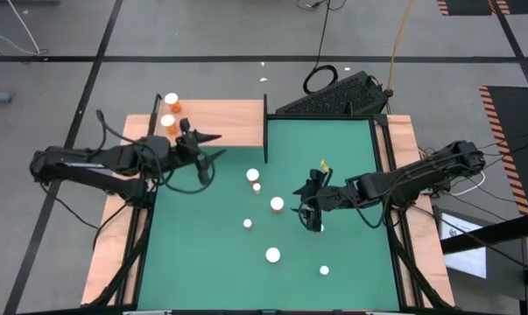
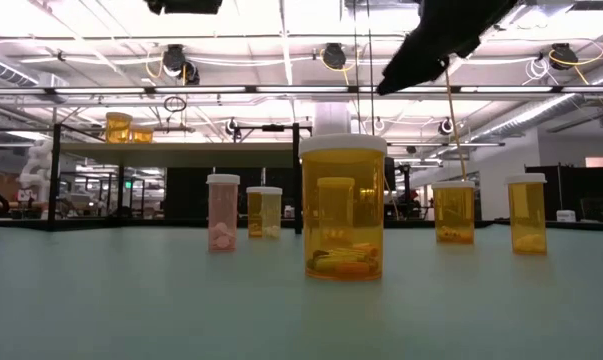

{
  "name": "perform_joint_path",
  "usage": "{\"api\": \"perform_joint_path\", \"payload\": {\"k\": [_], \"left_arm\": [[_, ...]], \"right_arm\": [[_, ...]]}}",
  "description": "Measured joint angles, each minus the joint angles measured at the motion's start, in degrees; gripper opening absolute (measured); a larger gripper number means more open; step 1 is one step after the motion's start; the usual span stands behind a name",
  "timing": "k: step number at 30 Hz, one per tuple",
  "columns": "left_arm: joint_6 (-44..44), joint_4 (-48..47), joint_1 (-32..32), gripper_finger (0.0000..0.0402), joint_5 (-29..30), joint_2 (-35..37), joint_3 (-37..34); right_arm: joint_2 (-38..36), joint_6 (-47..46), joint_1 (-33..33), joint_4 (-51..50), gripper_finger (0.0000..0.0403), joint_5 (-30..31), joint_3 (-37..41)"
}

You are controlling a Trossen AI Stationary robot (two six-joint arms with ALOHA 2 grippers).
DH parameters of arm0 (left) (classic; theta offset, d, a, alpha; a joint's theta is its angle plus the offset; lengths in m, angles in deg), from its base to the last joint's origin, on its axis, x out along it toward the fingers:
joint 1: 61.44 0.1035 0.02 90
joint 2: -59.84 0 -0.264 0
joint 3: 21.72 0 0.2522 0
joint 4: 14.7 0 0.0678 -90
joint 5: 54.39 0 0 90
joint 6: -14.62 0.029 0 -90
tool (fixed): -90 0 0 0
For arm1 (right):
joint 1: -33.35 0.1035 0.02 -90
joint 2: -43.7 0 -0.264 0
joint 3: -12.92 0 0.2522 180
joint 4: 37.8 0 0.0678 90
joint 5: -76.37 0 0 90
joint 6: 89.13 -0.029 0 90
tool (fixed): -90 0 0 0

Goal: Pick and place medicine bottles onto shelf by color
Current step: Put the big orange pill bottle on the shelf aligned with the other big orange pill bottle

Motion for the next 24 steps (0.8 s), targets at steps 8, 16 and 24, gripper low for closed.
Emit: {"api": "perform_joint_path", "payload": {"k": [8,16,24], "left_arm": [[3.89,0.21,-3.66,0.0193,-0.02,-4.54,-0.04],[5.27,0.46,-3.86,0.0193,-0.04,-6.57,-0.04],[3.84,0.40,-4.06,0.0191,-0.20,-6.56,-0.04]], "right_arm": [[-0.17,-10.44,-1.77,-13.56,0.0240,-2.22,-3.50],[-0.17,-16.10,-1.96,-19.52,0.0240,-3.55,-3.50],[-0.17,-17.80,-2.45,-29.01,0.0240,-3.64,-3.50]]}}
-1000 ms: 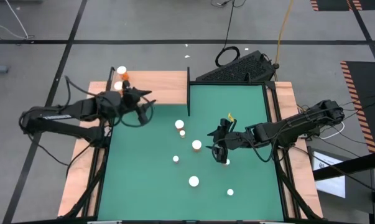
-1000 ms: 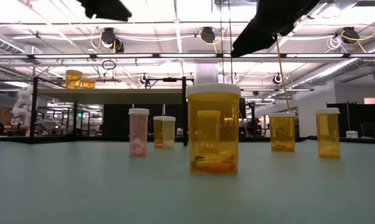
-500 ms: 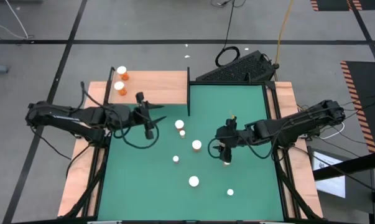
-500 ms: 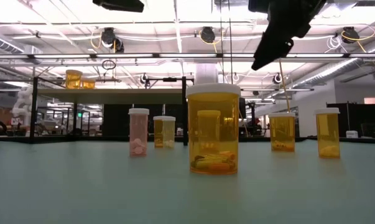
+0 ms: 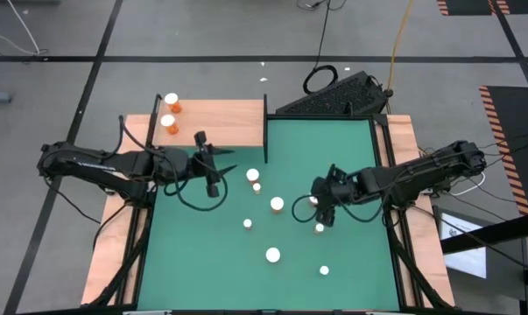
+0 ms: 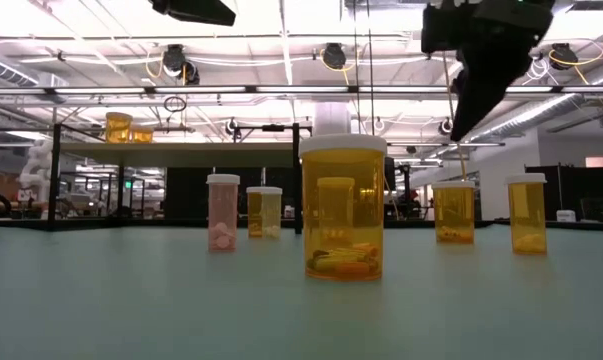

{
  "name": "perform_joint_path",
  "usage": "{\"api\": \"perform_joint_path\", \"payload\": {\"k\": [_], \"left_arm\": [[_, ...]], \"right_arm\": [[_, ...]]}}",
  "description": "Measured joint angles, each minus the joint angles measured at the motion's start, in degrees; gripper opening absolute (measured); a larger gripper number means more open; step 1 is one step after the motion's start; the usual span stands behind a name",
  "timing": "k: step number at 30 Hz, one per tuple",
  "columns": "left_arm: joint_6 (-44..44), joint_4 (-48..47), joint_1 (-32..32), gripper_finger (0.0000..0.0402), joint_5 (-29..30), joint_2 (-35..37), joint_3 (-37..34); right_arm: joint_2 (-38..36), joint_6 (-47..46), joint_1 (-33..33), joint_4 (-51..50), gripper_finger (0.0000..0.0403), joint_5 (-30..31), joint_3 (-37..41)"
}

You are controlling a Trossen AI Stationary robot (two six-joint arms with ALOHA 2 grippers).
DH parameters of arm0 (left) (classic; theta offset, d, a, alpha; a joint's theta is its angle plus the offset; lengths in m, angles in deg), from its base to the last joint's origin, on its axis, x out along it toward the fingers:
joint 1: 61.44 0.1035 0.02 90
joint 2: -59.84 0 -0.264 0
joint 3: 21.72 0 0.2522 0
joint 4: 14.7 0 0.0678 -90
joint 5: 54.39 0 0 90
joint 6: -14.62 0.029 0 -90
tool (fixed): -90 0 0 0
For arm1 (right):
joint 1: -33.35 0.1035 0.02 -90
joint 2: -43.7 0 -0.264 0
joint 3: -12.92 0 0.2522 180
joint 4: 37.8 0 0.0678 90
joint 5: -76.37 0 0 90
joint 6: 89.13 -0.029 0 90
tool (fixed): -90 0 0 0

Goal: Pick and place medicine bottles onto shelf by color
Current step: Put the big orange pill bottle on the shelf aligned with the other big orange pill bottle

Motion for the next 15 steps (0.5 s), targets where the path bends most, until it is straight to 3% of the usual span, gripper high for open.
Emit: {"api": "perform_joint_path", "payload": {"k": [8,15], "left_arm": [[0.17,-0.05,-0.43,0.0191,-0.02,0.01,0.00],[0.19,-0.09,-0.43,0.0191,-0.04,0.01,0.00]], "right_arm": [[0.02,3.83,-0.06,-0.84,0.0247,0.31,0.00],[0.04,4.20,-0.99,-0.67,0.0323,1.91,0.00]]}}
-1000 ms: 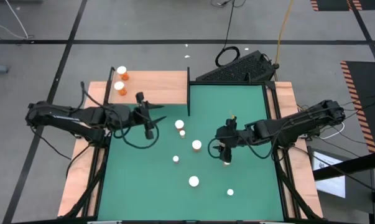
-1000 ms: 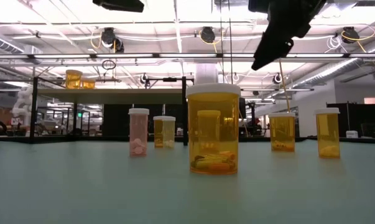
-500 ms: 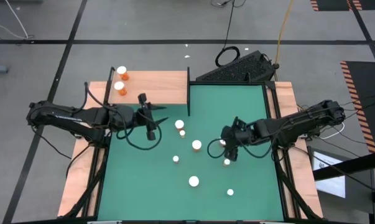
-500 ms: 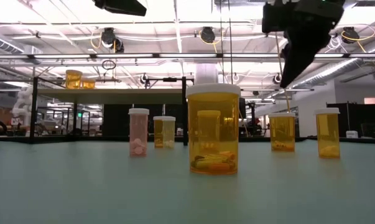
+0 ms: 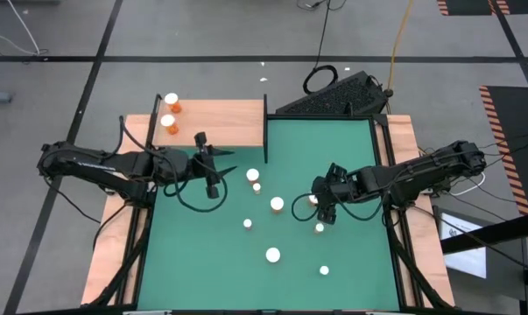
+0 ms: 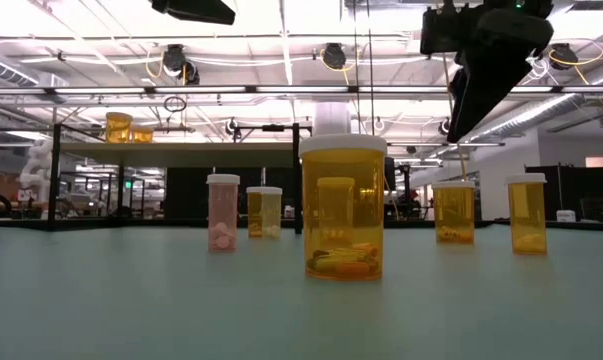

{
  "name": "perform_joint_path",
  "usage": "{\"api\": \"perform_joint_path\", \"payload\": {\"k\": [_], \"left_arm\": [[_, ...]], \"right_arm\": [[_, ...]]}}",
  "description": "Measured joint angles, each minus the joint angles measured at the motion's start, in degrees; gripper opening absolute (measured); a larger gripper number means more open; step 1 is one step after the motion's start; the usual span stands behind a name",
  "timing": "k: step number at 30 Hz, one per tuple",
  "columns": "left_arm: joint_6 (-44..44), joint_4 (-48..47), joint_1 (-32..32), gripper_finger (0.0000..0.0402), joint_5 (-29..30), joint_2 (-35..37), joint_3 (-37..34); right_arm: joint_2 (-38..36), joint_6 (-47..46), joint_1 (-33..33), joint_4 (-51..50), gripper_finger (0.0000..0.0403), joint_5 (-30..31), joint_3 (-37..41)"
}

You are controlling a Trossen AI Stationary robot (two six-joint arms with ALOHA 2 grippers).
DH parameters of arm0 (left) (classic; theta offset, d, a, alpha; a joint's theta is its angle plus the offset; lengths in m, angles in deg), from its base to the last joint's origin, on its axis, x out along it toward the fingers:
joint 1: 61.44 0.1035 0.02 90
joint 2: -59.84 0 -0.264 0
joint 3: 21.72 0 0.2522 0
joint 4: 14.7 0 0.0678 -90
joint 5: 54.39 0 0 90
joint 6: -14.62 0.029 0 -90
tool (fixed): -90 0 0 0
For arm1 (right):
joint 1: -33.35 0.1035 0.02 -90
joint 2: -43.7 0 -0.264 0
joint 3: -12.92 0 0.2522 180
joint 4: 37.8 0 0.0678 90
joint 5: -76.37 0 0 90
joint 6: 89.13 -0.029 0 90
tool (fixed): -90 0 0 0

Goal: Pick and place medicine bottles onto shelf by color
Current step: Put the big orange pill bottle on the shelf aligned with the other big orange pill bottle

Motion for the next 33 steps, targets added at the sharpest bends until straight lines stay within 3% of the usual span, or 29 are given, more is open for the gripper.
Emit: {"api": "perform_joint_path", "payload": {"k": [4,7,22,28,33], "left_arm": [[0.00,-0.45,0.00,0.0191,0.00,0.00,0.00],[0.00,-0.96,0.02,0.0191,-0.02,0.02,0.00],[-0.22,-1.26,0.02,0.0191,-0.02,0.02,0.00],[-0.02,-0.72,0.04,0.0191,-0.02,0.02,0.00],[0.00,-0.66,0.04,0.0191,-0.02,0.02,0.00]], "right_arm": [[0.00,1.00,-0.75,0.31,0.0367,1.35,0.00],[0.00,2.83,-1.16,3.00,0.0378,2.05,0.64],[0.02,4.96,-4.70,12.75,0.0380,0.90,9.72],[0.02,4.85,-6.60,15.08,0.0380,-7.52,11.63],[0.02,5.25,-7.26,15.15,0.0377,-7.89,12.00]]}}
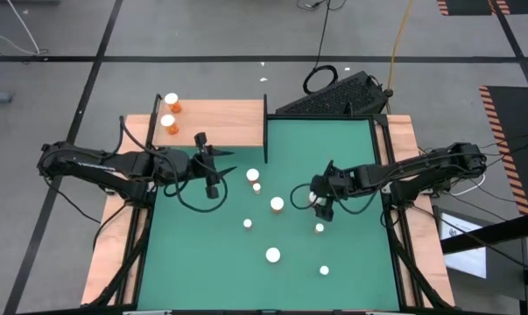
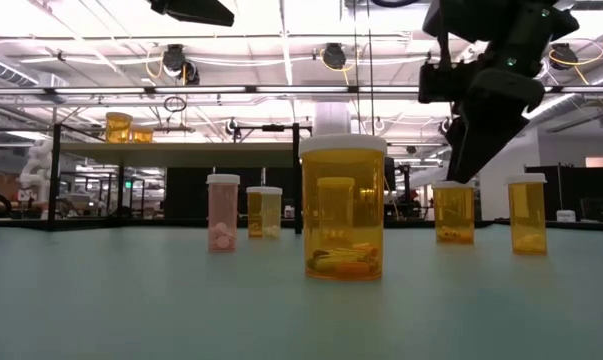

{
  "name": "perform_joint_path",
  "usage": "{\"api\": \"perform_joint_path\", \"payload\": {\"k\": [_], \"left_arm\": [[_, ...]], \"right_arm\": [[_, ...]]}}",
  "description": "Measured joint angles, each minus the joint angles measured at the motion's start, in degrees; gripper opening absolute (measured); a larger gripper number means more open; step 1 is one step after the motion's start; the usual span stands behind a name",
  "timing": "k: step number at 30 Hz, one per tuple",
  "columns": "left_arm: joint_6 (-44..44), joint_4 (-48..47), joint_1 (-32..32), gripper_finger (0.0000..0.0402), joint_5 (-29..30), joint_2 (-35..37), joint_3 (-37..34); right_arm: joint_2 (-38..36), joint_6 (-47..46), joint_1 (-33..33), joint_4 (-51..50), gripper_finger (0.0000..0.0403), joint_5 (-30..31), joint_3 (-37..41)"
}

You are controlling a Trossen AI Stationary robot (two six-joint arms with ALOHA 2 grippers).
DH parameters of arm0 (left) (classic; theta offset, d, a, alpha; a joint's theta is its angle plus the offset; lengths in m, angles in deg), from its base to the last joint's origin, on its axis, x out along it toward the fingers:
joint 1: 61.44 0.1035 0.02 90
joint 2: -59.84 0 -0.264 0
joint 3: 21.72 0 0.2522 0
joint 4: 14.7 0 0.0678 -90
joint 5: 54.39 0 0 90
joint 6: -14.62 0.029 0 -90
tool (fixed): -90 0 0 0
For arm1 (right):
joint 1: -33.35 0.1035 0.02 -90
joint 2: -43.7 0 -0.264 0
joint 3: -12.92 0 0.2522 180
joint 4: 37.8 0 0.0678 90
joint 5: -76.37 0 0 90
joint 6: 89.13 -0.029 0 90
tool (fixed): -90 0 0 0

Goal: Pick and place medicine bottles onto shelf by color
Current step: Put the big orange pill bottle on the shelf aligned with the other big orange pill bottle

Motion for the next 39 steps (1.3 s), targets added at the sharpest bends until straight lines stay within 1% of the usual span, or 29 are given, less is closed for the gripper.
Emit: {"api": "perform_joint_path", "payload": {"k": [4,10,14,21,31,34,39], "left_arm": [[0.02,0.03,0.00,0.0191,0.00,0.00,0.00],[-0.02,0.05,0.00,0.0191,0.00,0.00,0.00],[-0.03,0.05,0.00,0.0191,0.00,0.00,0.00],[-0.07,0.03,0.00,0.0191,0.00,0.00,0.00],[-0.28,0.16,-0.02,0.0191,0.00,0.00,0.00],[-0.34,0.41,0.00,0.0191,0.00,0.00,0.00],[-0.64,0.49,0.00,0.0191,0.00,0.00,0.00]], "right_arm": [[0.00,0.15,-0.49,0.62,0.0362,0.02,0.00],[0.00,0.81,-0.57,0.77,0.0316,-0.06,0.00],[0.00,0.79,-0.57,1.06,0.0294,-0.02,0.00],[0.33,-0.48,-0.57,1.11,0.0284,-0.04,0.11],[0.33,-0.41,-0.57,5.94,0.0280,-0.13,3.17],[0.33,-0.14,-0.57,6.20,0.0269,-0.28,3.19],[0.33,-0.07,-0.57,5.86,0.0236,-1.56,3.19]]}}
